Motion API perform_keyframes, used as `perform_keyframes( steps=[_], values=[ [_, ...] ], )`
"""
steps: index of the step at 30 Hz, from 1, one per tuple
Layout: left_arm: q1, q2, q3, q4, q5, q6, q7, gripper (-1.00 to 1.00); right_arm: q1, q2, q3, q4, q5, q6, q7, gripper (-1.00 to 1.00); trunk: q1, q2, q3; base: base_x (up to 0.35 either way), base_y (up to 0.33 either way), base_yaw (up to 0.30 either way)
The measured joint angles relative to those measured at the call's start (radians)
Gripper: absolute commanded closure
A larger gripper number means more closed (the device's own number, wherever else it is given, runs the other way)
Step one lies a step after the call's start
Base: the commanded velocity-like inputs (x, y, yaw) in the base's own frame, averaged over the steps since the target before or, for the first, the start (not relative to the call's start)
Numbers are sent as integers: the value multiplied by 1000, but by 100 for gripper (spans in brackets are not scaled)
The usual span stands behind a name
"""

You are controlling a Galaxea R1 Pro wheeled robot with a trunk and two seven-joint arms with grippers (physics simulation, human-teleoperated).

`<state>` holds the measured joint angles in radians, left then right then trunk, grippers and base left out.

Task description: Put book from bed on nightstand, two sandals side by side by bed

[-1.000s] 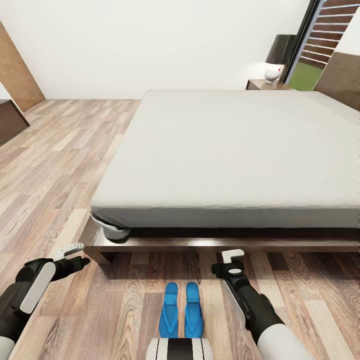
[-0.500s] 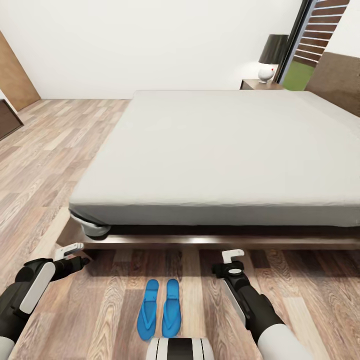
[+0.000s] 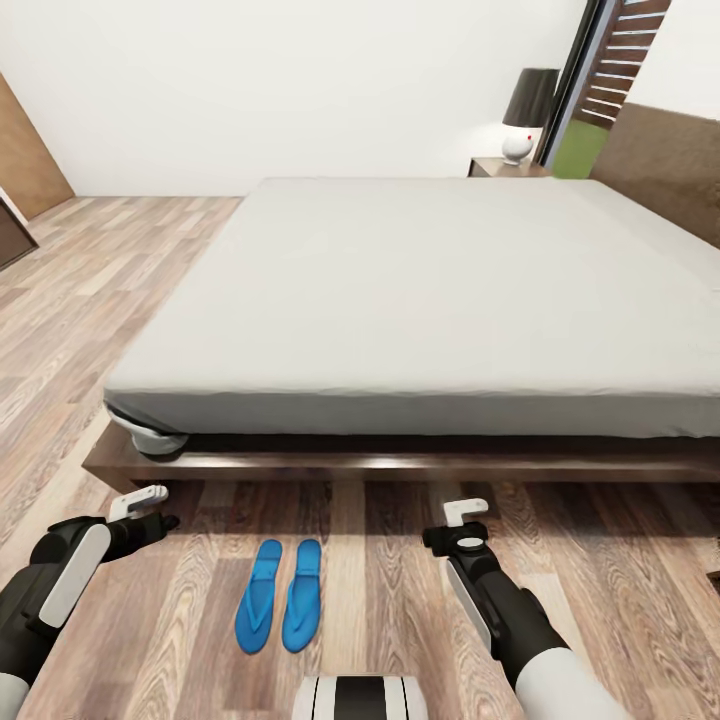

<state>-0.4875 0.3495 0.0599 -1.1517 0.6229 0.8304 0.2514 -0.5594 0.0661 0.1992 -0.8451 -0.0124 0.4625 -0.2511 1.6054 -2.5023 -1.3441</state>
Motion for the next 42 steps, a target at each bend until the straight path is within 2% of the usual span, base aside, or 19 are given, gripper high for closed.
perform_keyframes(
  steps=[7, 28, 36, 40, 42],
  values=[
    [0, -1, 0, 0, 1, 1, 0, -100, 0, -1, 0, 0, 0, 1, 1, -100, 0, 0, 0, -58, -103, -90],
    [0, -8, -8, 1, 5, -1, -2, -100, 0, -1, -1, 0, 0, 1, 1, -100, 0, 0, 0, -2, -4, -268],
    [0, -14, -11, 1, 5, -1, -1, -100, 0, -1, 0, 0, 0, 0, 1, -100, 0, 0, 0, 0, 0, -38],
    [0, -17, -21, -3, 0, 1, -2, -100, 0, 3, 3, -31, 1, 26, -1, -100, 0, 0, 0, 0, 0, 0],
    [-4, -33, -37, -59, -1, 16, -2, -100, 0, 1, 0, -86, 0, 62, 0, -100, 0, 0, 0, 0, 0, 0]
  ],
)
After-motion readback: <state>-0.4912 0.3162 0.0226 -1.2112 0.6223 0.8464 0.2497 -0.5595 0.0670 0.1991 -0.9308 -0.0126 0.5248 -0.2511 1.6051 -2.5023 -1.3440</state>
